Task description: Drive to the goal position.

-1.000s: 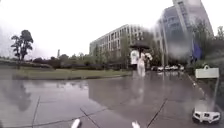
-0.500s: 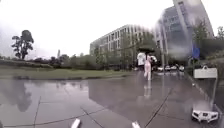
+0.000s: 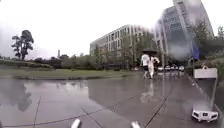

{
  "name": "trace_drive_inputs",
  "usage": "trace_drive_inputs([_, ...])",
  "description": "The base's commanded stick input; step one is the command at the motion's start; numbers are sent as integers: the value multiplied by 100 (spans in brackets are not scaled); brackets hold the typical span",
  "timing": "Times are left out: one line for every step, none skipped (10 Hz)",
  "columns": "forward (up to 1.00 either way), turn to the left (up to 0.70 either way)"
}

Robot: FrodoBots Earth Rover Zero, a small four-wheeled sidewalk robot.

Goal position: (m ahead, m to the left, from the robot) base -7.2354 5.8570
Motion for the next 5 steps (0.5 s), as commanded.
trace_drive_inputs([4,0])
trace_drive_inputs([4,0])
trace_drive_inputs([4,0])
trace_drive_inputs([4,0])
trace_drive_inputs([4,0])
